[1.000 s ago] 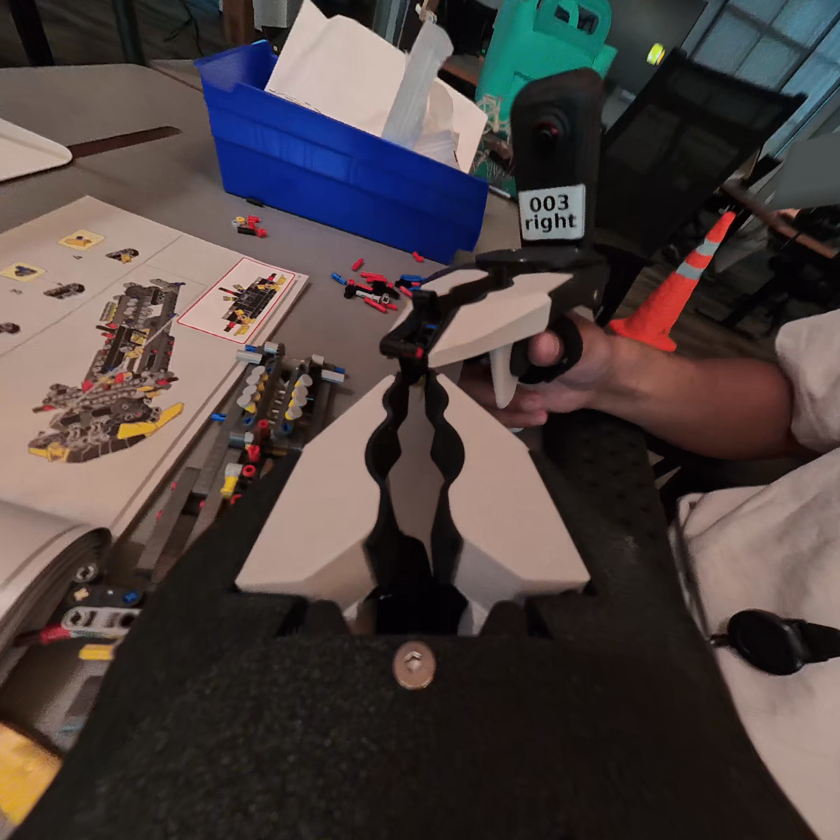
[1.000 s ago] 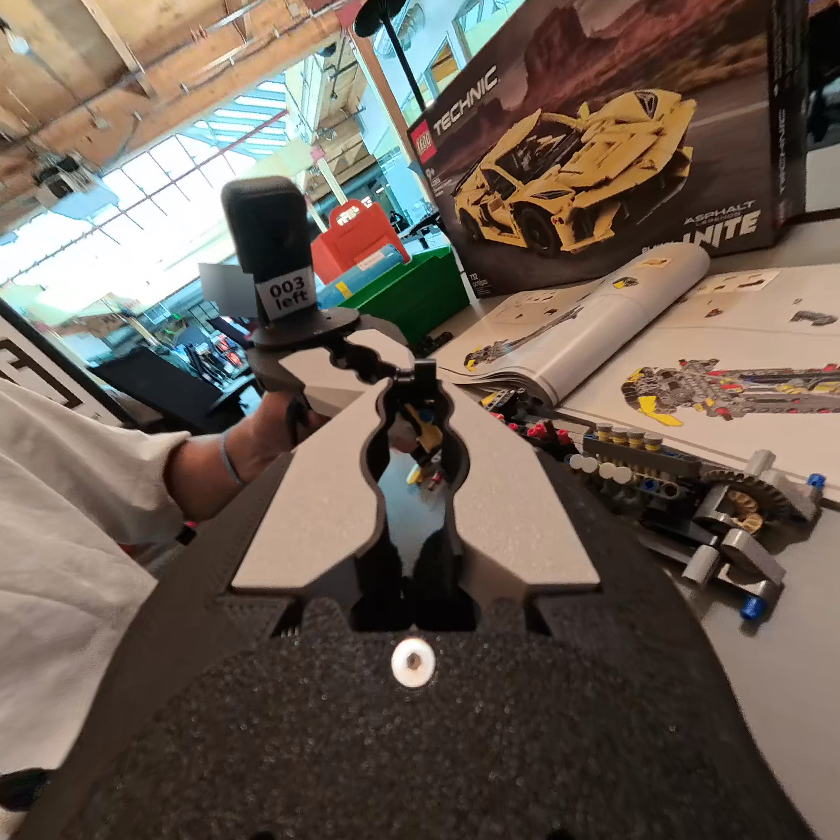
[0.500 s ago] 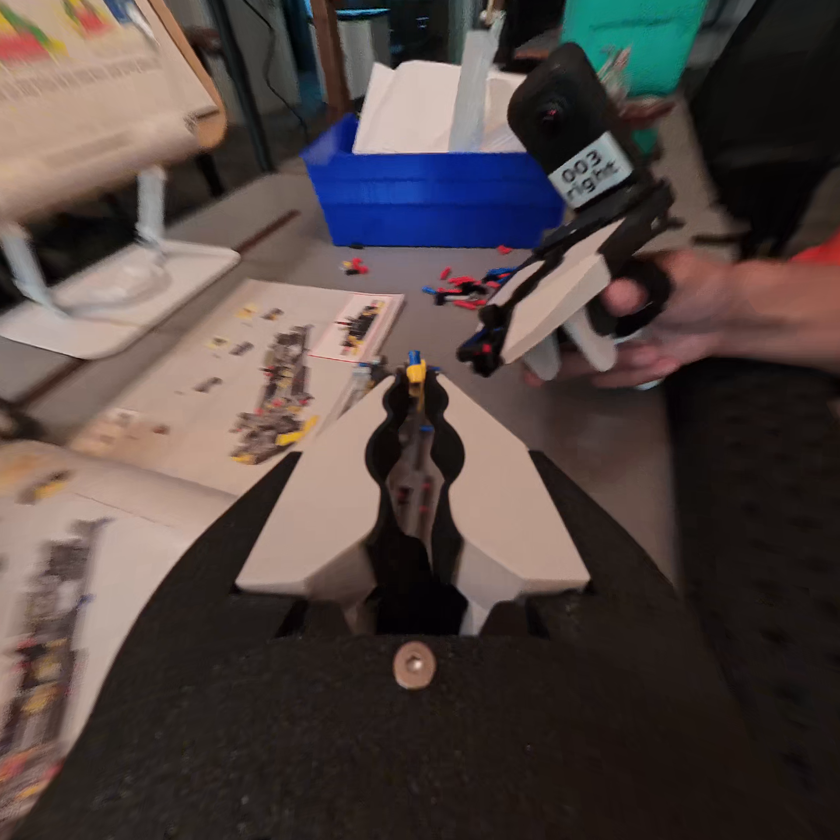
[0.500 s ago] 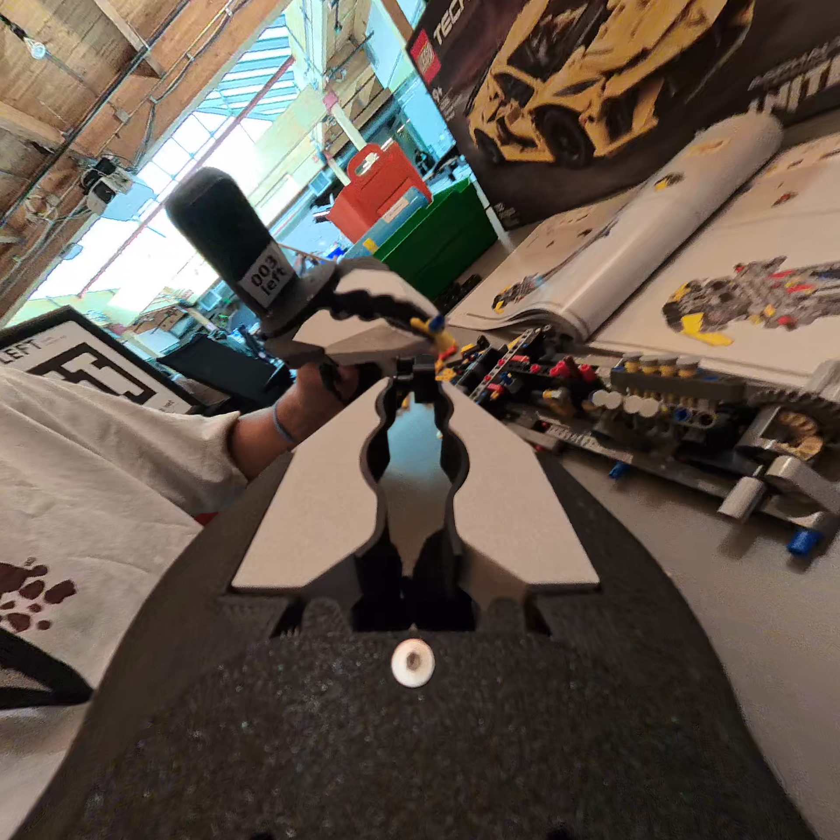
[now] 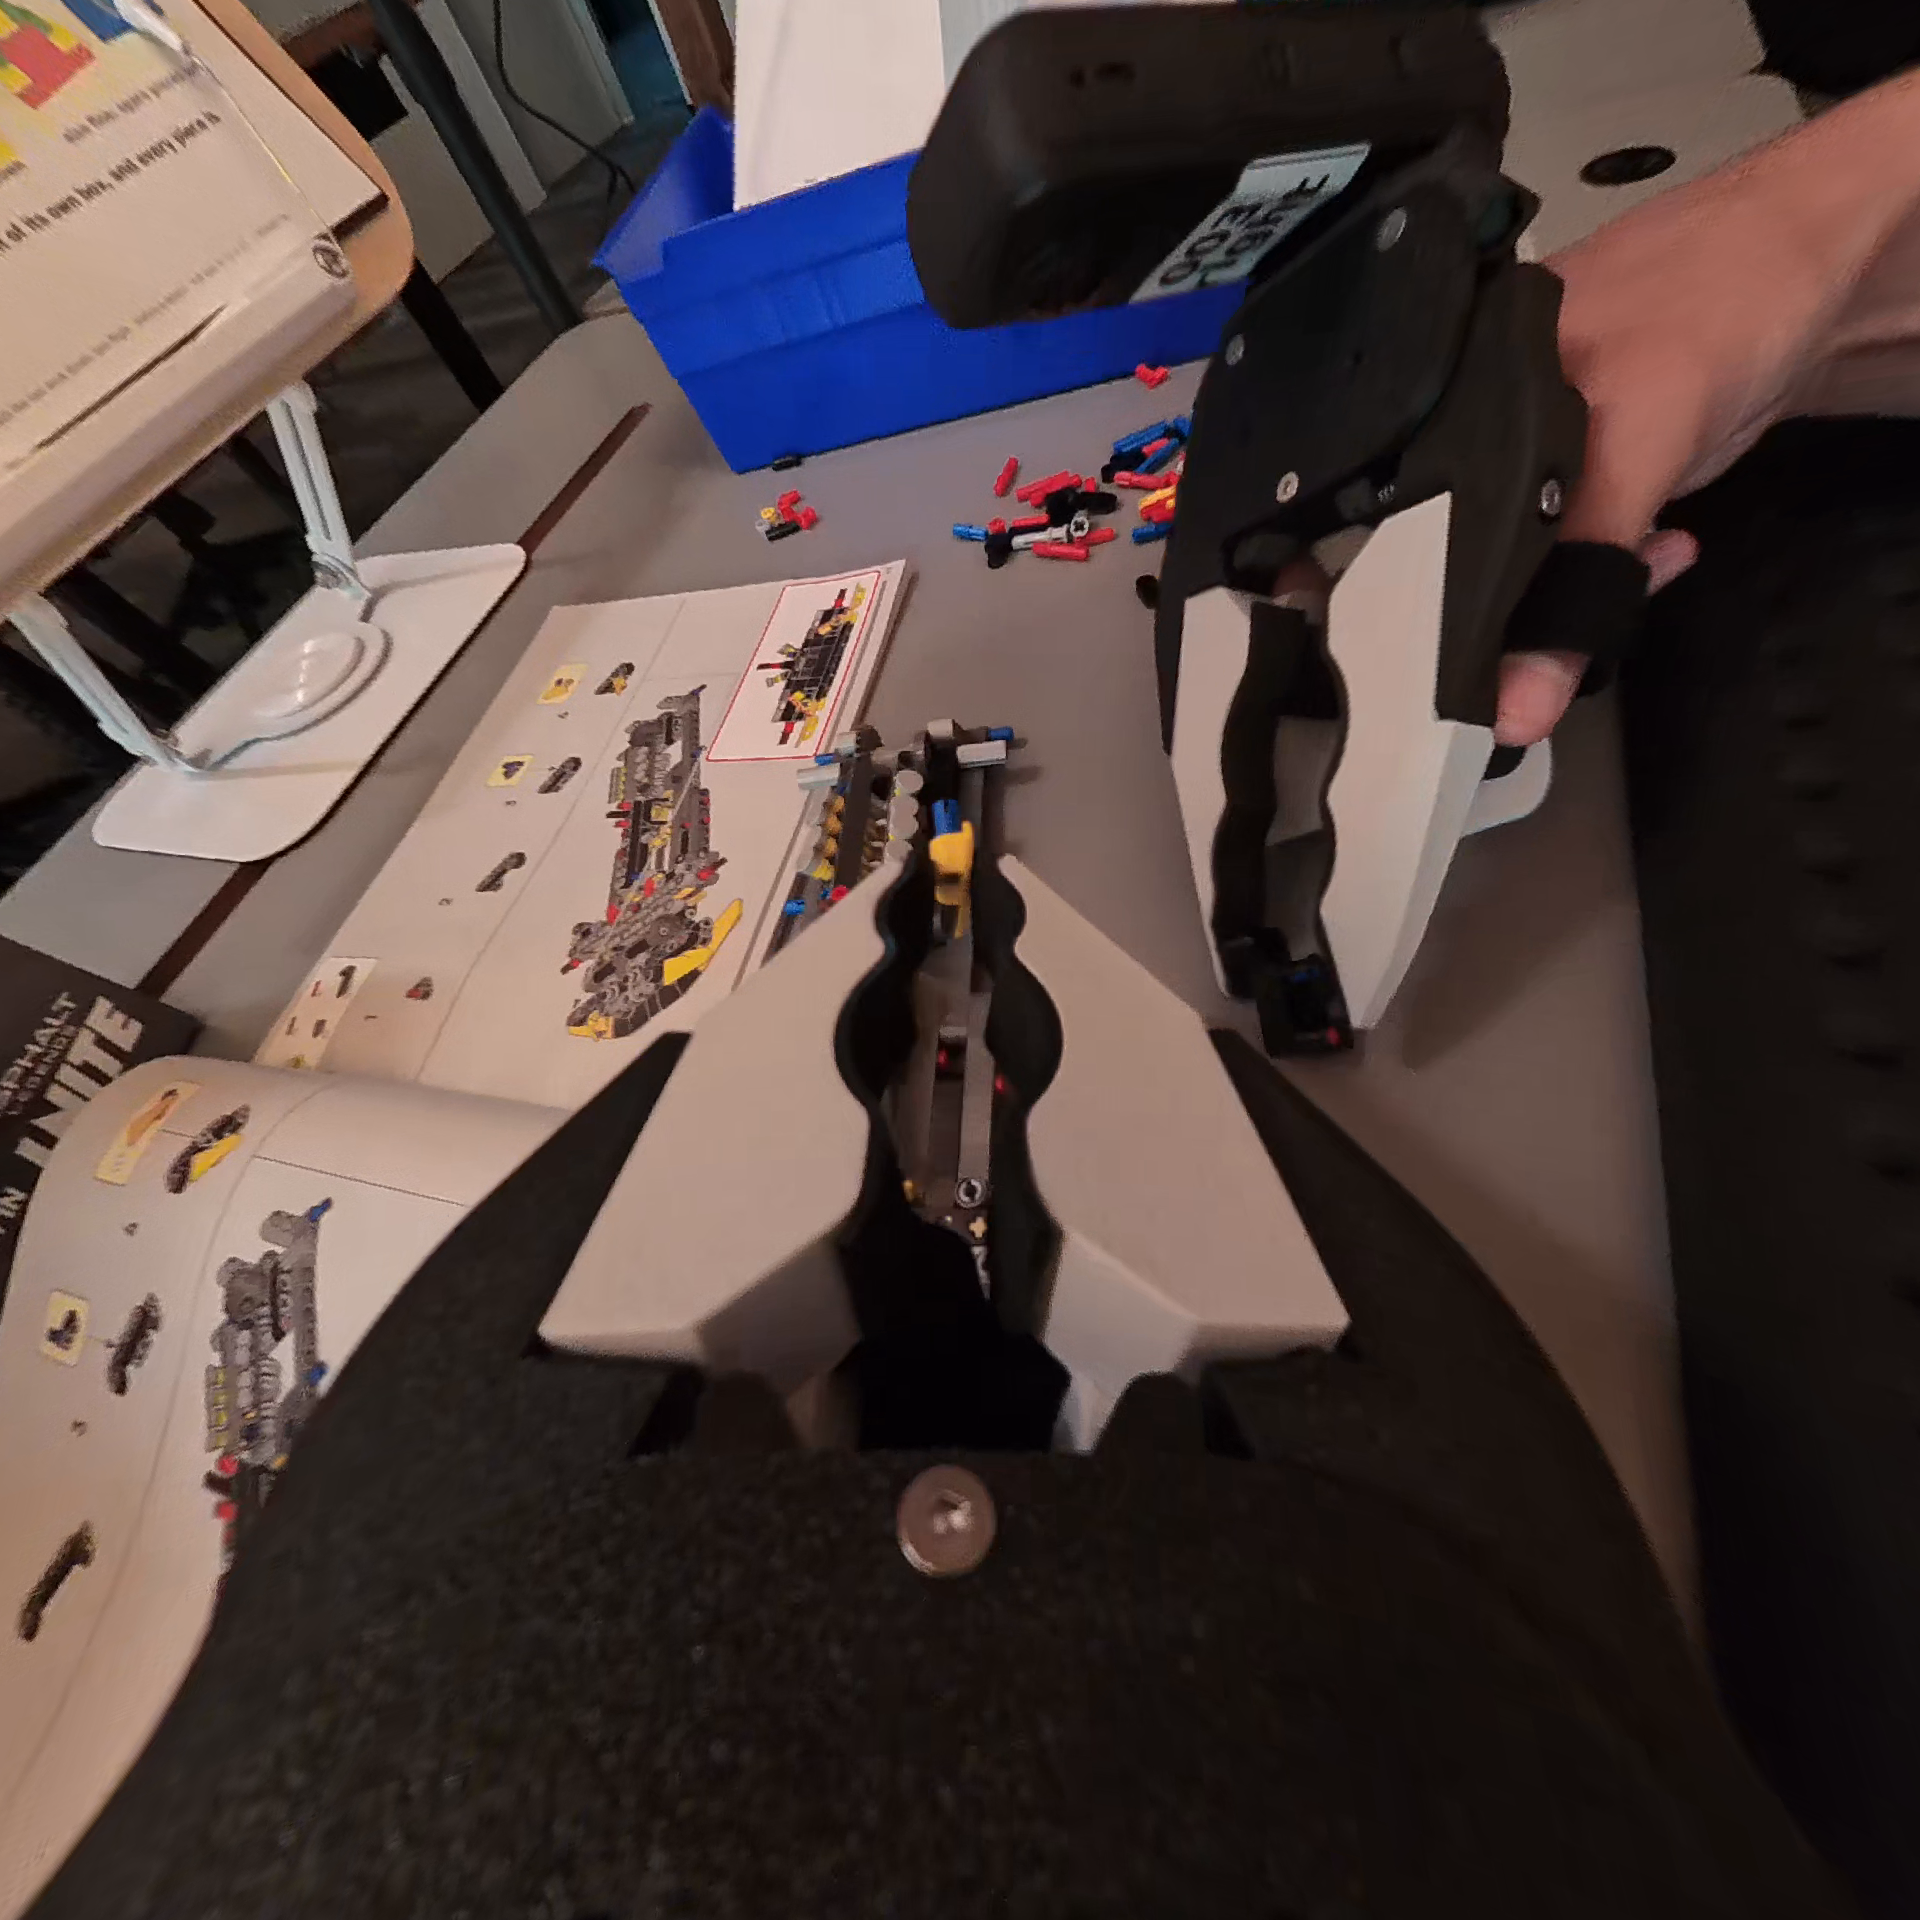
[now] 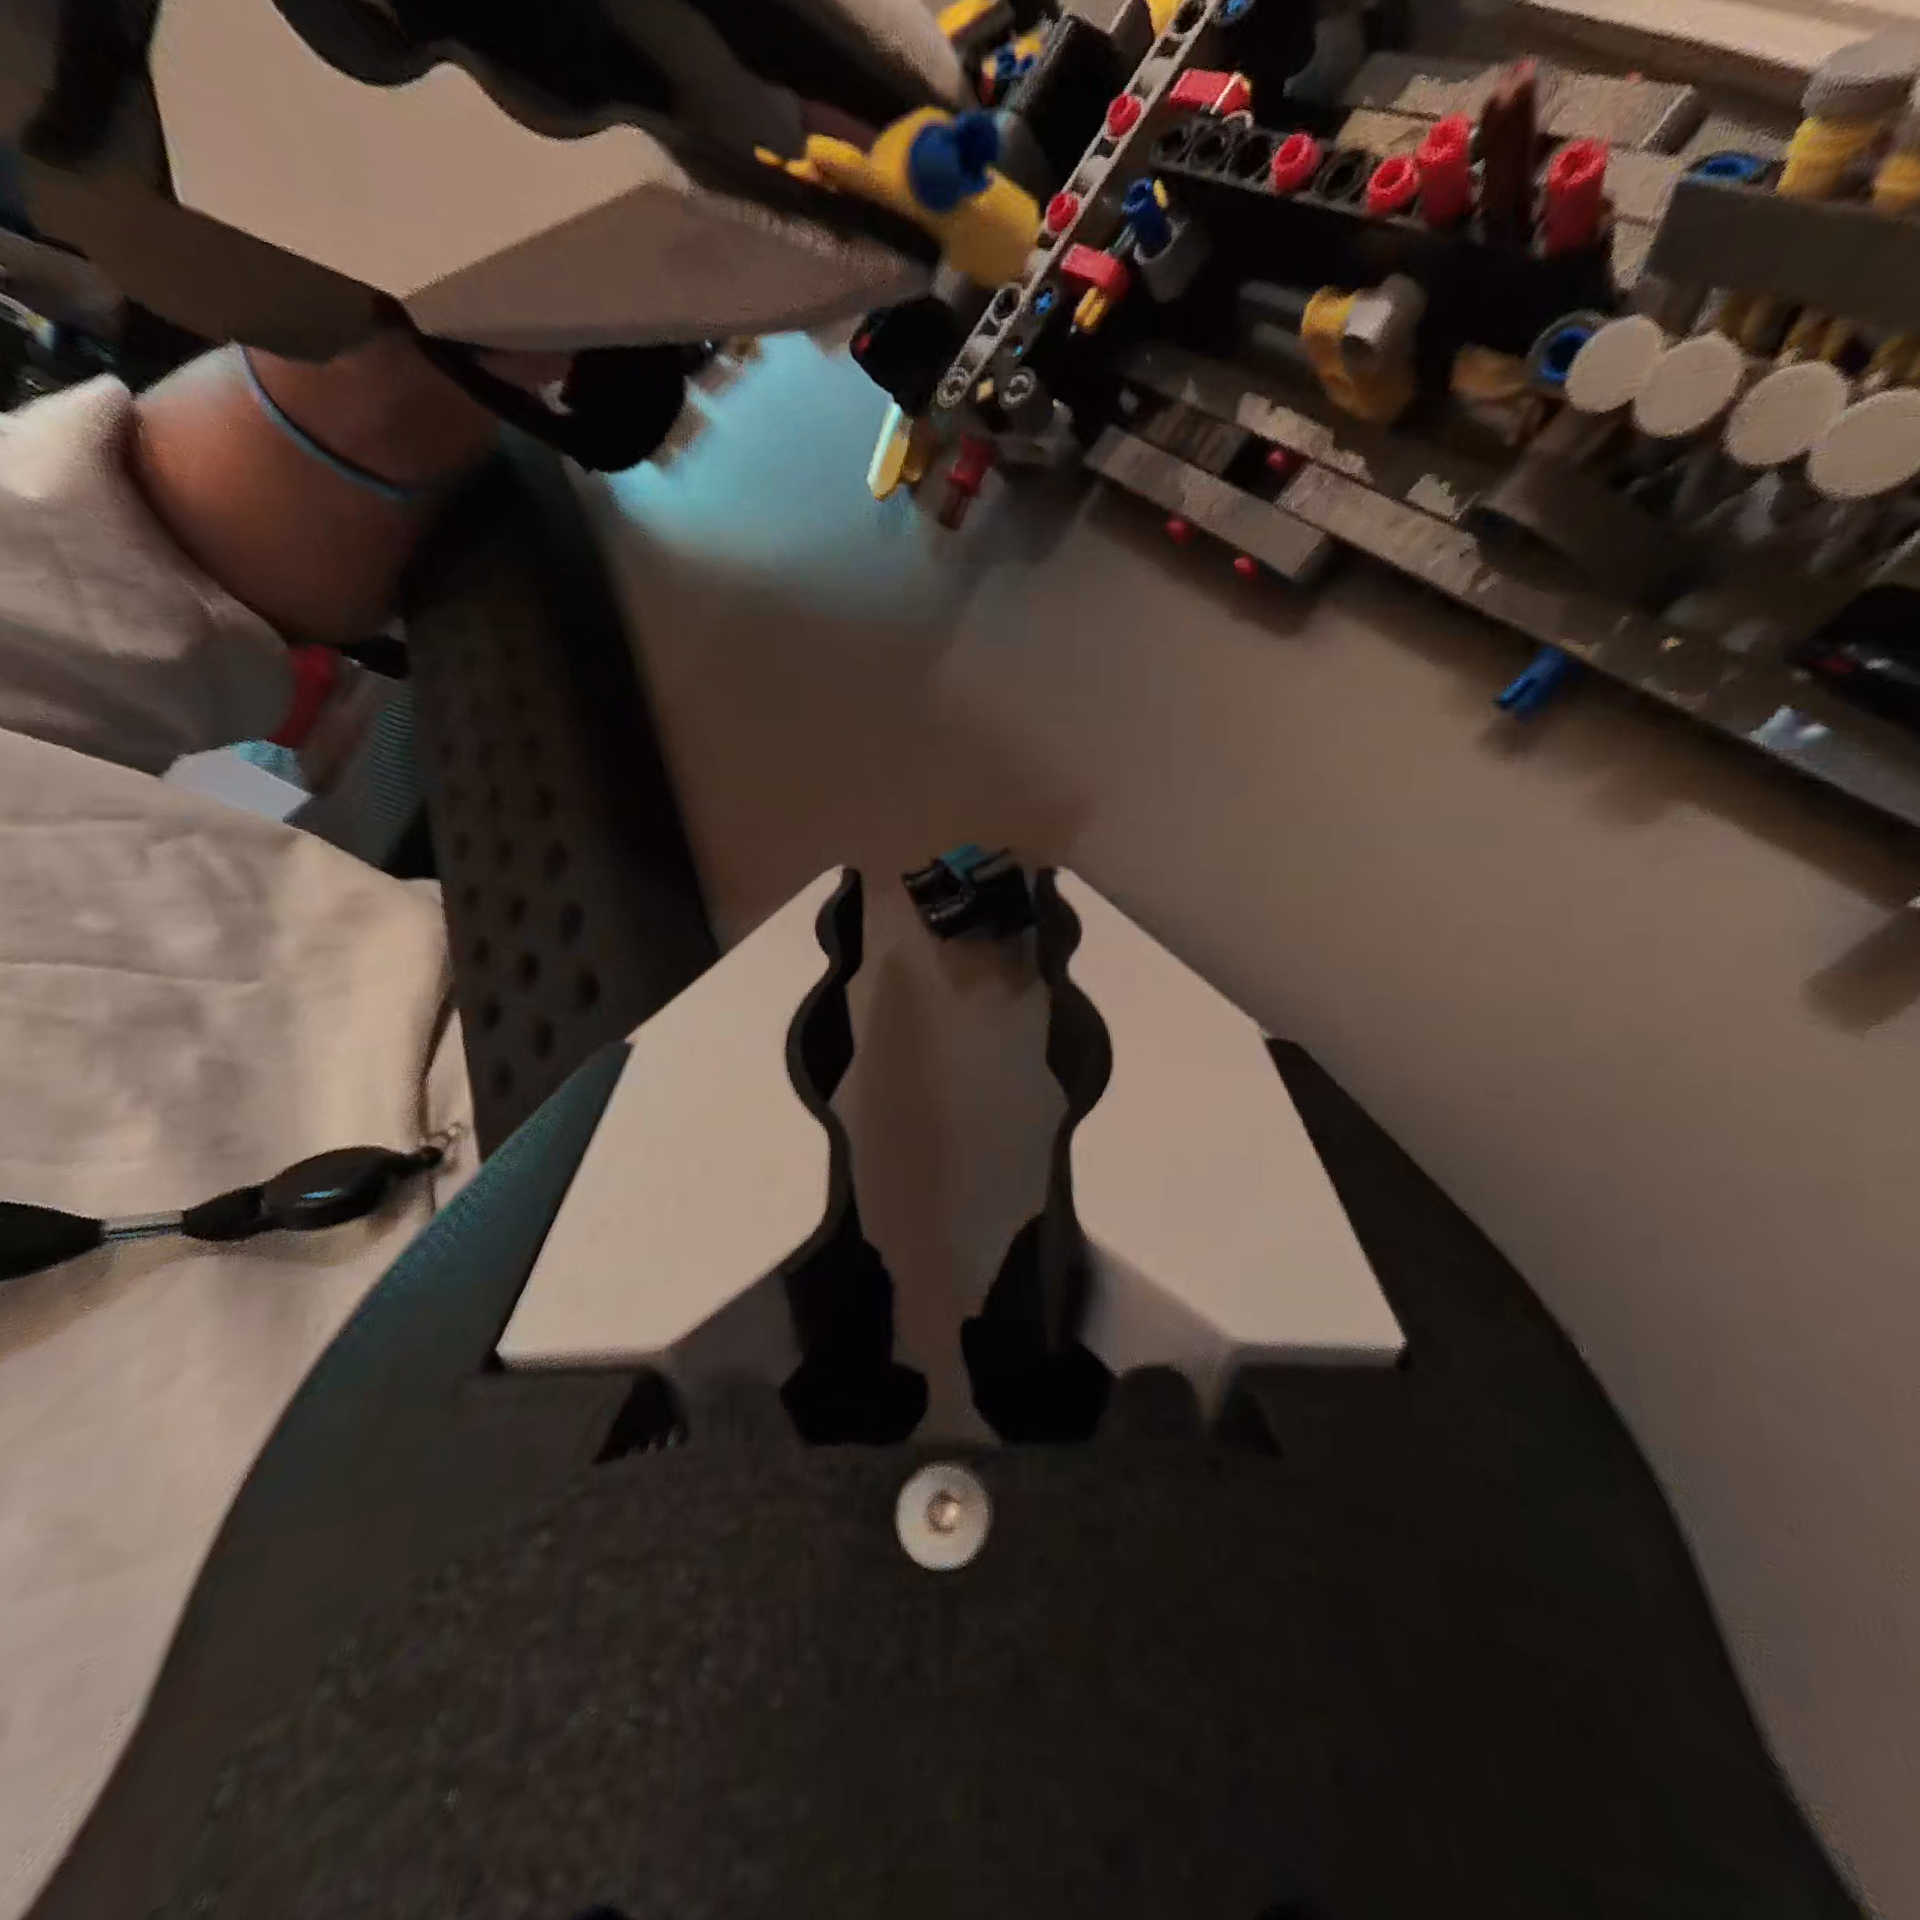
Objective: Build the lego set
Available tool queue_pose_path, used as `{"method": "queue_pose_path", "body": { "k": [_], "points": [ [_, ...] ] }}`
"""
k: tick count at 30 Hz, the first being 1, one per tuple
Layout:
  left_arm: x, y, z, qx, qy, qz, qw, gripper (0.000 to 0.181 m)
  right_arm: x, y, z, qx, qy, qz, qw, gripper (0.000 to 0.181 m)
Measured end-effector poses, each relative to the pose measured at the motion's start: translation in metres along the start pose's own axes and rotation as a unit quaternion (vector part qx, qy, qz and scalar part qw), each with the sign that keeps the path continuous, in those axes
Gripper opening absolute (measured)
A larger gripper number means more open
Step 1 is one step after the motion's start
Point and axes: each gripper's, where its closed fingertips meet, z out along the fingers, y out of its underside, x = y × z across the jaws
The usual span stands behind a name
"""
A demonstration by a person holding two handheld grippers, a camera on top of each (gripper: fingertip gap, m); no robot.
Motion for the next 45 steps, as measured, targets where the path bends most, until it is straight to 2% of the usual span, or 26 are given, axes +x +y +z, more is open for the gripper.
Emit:
{"method": "queue_pose_path", "body": {
  "k": [3,6,9,11,14,16,19,21,23,27,29,32,39,43,45],
  "points": [
    [-0.003,0.002,0.000,-0.002,0.005,-0.015,1.000,0.005,0.011,-0.003,-0.010,-0.009,0.049,-0.042,0.998,0.036],
    [-0.008,0.008,0.000,-0.014,-0.003,-0.014,1.000,0.005,0.019,-0.007,-0.025,-0.028,0.098,-0.150,0.983,0.043],
    [-0.008,0.012,0.001,-0.023,0.002,-0.018,1.000,0.005,0.014,-0.008,-0.033,-0.076,0.112,-0.267,0.954,0.042],
    [-0.005,0.015,0.003,-0.030,0.010,-0.020,0.999,0.005,0.007,0.000,-0.026,-0.124,0.103,-0.322,0.933,0.040],
    [-0.001,0.018,0.004,-0.036,0.021,-0.019,0.999,0.006,0.013,0.007,-0.017,-0.153,0.140,-0.414,0.886,0.036],
    [0.000,0.020,0.005,-0.039,0.024,-0.020,0.999,0.006,0.010,0.009,-0.010,-0.152,0.132,-0.441,0.875,0.036],
    [0.002,0.021,0.006,-0.041,0.031,-0.023,0.998,0.005,0.009,0.009,-0.002,-0.161,0.110,-0.446,0.874,0.031],
    [0.004,0.022,0.007,-0.043,0.036,-0.024,0.998,0.005,0.010,0.007,0.000,-0.166,0.102,-0.450,0.872,0.018],
    [0.006,0.022,0.007,-0.044,0.038,-0.021,0.998,0.006,0.010,0.008,0.000,-0.182,0.086,-0.438,0.876,0.018],
    [0.008,0.021,0.006,-0.048,0.042,-0.015,0.998,0.006,0.006,0.013,-0.002,-0.205,0.022,-0.353,0.913,0.017],
    [0.011,0.023,0.006,-0.053,0.052,-0.017,0.997,0.006,0.003,0.016,-0.005,-0.213,-0.030,-0.269,0.939,0.017],
    [0.019,0.024,0.005,-0.058,0.076,-0.030,0.995,0.006,0.003,0.015,-0.006,-0.201,-0.068,-0.217,0.953,0.018],
    [0.045,0.033,0.008,-0.085,0.137,-0.014,0.987,0.006,0.009,0.010,-0.018,-0.174,-0.010,-0.259,0.950,0.028],
    [0.059,0.037,0.010,-0.096,0.157,0.005,0.983,0.006,0.000,0.009,-0.022,-0.158,0.062,-0.364,0.916,0.032],
    [0.063,0.036,0.011,-0.095,0.162,0.005,0.982,0.006,-0.001,0.007,-0.020,-0.149,0.113,-0.416,0.890,0.030]
  ]
}}
